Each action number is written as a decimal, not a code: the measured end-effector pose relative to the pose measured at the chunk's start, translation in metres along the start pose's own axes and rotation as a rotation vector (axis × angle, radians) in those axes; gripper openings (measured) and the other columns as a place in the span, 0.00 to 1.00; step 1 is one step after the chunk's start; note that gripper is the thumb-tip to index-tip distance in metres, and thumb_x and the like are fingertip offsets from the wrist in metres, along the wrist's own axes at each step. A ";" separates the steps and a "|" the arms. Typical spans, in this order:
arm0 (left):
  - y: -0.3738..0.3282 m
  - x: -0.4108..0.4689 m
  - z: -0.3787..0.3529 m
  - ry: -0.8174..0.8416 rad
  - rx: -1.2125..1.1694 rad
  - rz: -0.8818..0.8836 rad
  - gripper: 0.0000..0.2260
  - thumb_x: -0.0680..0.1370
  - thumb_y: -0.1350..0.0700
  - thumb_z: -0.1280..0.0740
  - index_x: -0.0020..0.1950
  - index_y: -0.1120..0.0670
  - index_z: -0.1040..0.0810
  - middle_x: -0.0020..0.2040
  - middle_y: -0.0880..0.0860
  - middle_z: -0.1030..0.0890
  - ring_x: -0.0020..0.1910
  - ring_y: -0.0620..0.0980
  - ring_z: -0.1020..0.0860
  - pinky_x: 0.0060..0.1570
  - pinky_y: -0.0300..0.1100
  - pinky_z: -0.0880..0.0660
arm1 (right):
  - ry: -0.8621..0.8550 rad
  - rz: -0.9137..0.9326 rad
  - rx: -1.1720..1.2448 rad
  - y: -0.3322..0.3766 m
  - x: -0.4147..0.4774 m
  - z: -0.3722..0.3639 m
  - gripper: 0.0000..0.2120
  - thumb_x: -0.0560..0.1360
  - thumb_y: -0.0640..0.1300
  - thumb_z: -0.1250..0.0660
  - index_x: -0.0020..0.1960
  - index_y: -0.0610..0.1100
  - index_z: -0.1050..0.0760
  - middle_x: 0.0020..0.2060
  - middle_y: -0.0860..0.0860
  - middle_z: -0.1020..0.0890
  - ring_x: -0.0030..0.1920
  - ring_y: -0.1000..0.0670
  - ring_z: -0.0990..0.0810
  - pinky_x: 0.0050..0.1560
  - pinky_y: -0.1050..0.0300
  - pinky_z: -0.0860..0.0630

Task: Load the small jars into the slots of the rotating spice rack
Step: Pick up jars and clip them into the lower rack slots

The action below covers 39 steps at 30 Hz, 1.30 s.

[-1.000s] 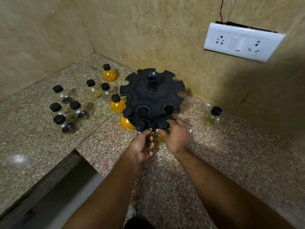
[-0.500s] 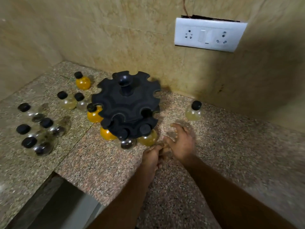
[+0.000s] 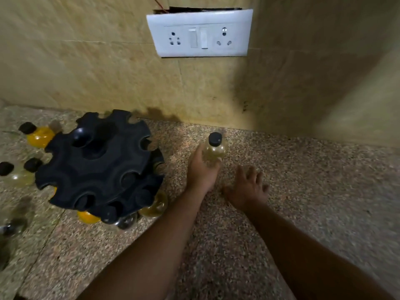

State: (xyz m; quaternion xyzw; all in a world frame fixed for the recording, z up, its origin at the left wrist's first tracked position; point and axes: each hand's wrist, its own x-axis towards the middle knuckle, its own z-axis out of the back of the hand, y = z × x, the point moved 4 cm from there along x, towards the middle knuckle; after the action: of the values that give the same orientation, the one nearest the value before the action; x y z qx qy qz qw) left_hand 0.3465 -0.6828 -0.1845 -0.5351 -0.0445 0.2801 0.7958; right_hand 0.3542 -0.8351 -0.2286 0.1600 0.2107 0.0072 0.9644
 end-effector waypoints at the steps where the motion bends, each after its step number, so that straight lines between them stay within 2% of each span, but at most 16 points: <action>1: -0.005 0.010 -0.004 0.000 0.020 -0.030 0.34 0.76 0.49 0.27 0.79 0.45 0.38 0.77 0.51 0.33 0.74 0.54 0.33 0.67 0.48 0.31 | 0.020 0.008 -0.025 -0.003 0.003 -0.001 0.45 0.75 0.71 0.42 0.82 0.55 0.59 0.82 0.43 0.58 0.81 0.35 0.59 0.75 0.29 0.55; 5: -0.018 0.039 -0.015 0.030 0.090 -0.117 0.32 0.76 0.49 0.27 0.78 0.45 0.35 0.73 0.50 0.29 0.71 0.51 0.30 0.61 0.41 0.33 | 0.042 0.048 -0.090 -0.006 0.011 -0.006 0.45 0.75 0.74 0.49 0.82 0.56 0.63 0.81 0.43 0.63 0.80 0.34 0.64 0.74 0.28 0.60; 7: -0.021 0.047 -0.019 0.047 0.142 -0.169 0.30 0.76 0.50 0.27 0.76 0.46 0.32 0.71 0.49 0.25 0.68 0.49 0.27 0.60 0.39 0.31 | 0.049 0.056 -0.097 -0.008 0.014 -0.009 0.45 0.75 0.75 0.51 0.82 0.55 0.64 0.81 0.44 0.64 0.79 0.34 0.65 0.74 0.28 0.61; 11: -0.028 0.047 -0.025 0.033 0.191 -0.260 0.24 0.76 0.55 0.26 0.72 0.48 0.25 0.67 0.51 0.21 0.64 0.50 0.22 0.63 0.45 0.24 | 0.037 0.057 -0.096 -0.011 0.016 -0.010 0.46 0.74 0.76 0.49 0.82 0.55 0.63 0.81 0.44 0.63 0.80 0.35 0.64 0.74 0.28 0.60; 14: -0.029 0.032 -0.028 0.033 0.207 -0.317 0.23 0.75 0.54 0.26 0.70 0.48 0.24 0.66 0.51 0.21 0.63 0.49 0.22 0.62 0.45 0.23 | -0.002 0.030 0.050 -0.009 0.018 -0.001 0.46 0.74 0.71 0.40 0.82 0.54 0.57 0.82 0.45 0.55 0.81 0.36 0.57 0.75 0.29 0.53; 17: -0.024 0.013 -0.031 0.079 0.197 -0.343 0.25 0.74 0.52 0.24 0.71 0.48 0.24 0.66 0.50 0.21 0.63 0.45 0.23 0.61 0.39 0.25 | -0.173 0.099 0.361 -0.005 0.016 0.012 0.43 0.74 0.63 0.34 0.81 0.53 0.50 0.80 0.43 0.41 0.78 0.39 0.41 0.73 0.32 0.38; 20: -0.015 -0.004 -0.024 0.143 -0.031 -0.215 0.30 0.71 0.47 0.22 0.72 0.47 0.26 0.61 0.45 0.20 0.57 0.37 0.23 0.53 0.30 0.25 | -0.282 0.262 0.465 0.007 0.005 0.018 0.31 0.74 0.57 0.33 0.74 0.49 0.34 0.67 0.46 0.24 0.66 0.41 0.24 0.62 0.38 0.24; 22: -0.007 -0.013 -0.010 0.046 -0.207 -0.080 0.28 0.72 0.45 0.23 0.70 0.47 0.25 0.57 0.44 0.19 0.54 0.39 0.20 0.47 0.32 0.22 | -0.330 0.278 0.462 0.013 -0.004 0.020 0.25 0.73 0.58 0.32 0.67 0.49 0.26 0.58 0.49 0.18 0.57 0.44 0.20 0.55 0.41 0.22; 24: 0.005 -0.019 0.005 -0.110 -0.351 0.079 0.22 0.75 0.46 0.26 0.67 0.50 0.22 0.56 0.46 0.18 0.56 0.45 0.19 0.43 0.31 0.23 | -0.349 0.273 0.457 0.016 -0.012 0.017 0.24 0.71 0.57 0.27 0.64 0.49 0.23 0.56 0.49 0.18 0.55 0.44 0.19 0.54 0.43 0.22; 28: 0.038 -0.038 0.032 -0.294 -0.566 0.368 0.20 0.79 0.46 0.31 0.68 0.54 0.23 0.62 0.48 0.23 0.59 0.47 0.25 0.54 0.42 0.30 | -0.311 0.335 0.460 0.034 -0.030 0.017 0.22 0.71 0.56 0.25 0.62 0.51 0.21 0.55 0.51 0.18 0.55 0.45 0.21 0.54 0.48 0.23; 31: 0.056 -0.050 0.048 -0.387 -0.710 0.453 0.18 0.79 0.47 0.31 0.64 0.56 0.20 0.61 0.53 0.18 0.60 0.54 0.21 0.62 0.52 0.24 | -0.302 0.414 0.427 0.054 -0.044 0.018 0.25 0.72 0.59 0.28 0.66 0.52 0.23 0.57 0.52 0.18 0.56 0.46 0.21 0.56 0.50 0.24; 34: 0.060 -0.064 0.059 -0.429 -0.845 0.496 0.14 0.77 0.44 0.29 0.51 0.55 0.16 0.50 0.55 0.14 0.53 0.59 0.16 0.59 0.60 0.21 | -0.253 0.480 0.435 0.076 -0.059 0.018 0.28 0.72 0.60 0.29 0.70 0.53 0.26 0.62 0.53 0.19 0.61 0.47 0.21 0.59 0.48 0.23; 35: 0.063 -0.068 0.062 -0.436 -0.907 0.514 0.16 0.76 0.42 0.29 0.50 0.54 0.16 0.49 0.54 0.13 0.50 0.58 0.16 0.55 0.59 0.20 | -0.237 0.493 0.428 0.082 -0.064 0.017 0.28 0.72 0.59 0.27 0.70 0.54 0.26 0.62 0.53 0.19 0.61 0.47 0.21 0.59 0.48 0.23; 37: 0.066 -0.081 0.070 -0.458 -1.024 0.569 0.17 0.78 0.41 0.31 0.50 0.55 0.17 0.46 0.53 0.14 0.44 0.55 0.16 0.44 0.50 0.18 | -0.207 0.523 0.403 0.095 -0.075 0.013 0.27 0.71 0.58 0.26 0.68 0.55 0.26 0.60 0.55 0.17 0.59 0.49 0.19 0.58 0.49 0.22; 38: 0.069 -0.085 0.074 -0.451 -1.074 0.582 0.17 0.79 0.42 0.33 0.51 0.55 0.18 0.46 0.54 0.14 0.43 0.55 0.16 0.41 0.47 0.18 | -0.192 0.546 0.393 0.101 -0.081 0.010 0.26 0.71 0.59 0.25 0.68 0.56 0.26 0.58 0.56 0.17 0.58 0.50 0.19 0.57 0.49 0.21; 39: 0.074 -0.091 0.081 -0.449 -1.106 0.579 0.17 0.80 0.42 0.35 0.52 0.56 0.18 0.47 0.55 0.14 0.45 0.56 0.15 0.44 0.49 0.18 | -0.173 0.575 0.383 0.109 -0.088 0.007 0.26 0.71 0.60 0.26 0.67 0.57 0.26 0.58 0.57 0.17 0.57 0.51 0.19 0.57 0.49 0.21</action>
State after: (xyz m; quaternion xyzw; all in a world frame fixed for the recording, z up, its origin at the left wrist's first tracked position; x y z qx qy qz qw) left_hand 0.2109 -0.6406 -0.1945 -0.7838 -0.2009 0.5231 0.2677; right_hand 0.2827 -0.7413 -0.1533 0.3905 0.0722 0.2253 0.8897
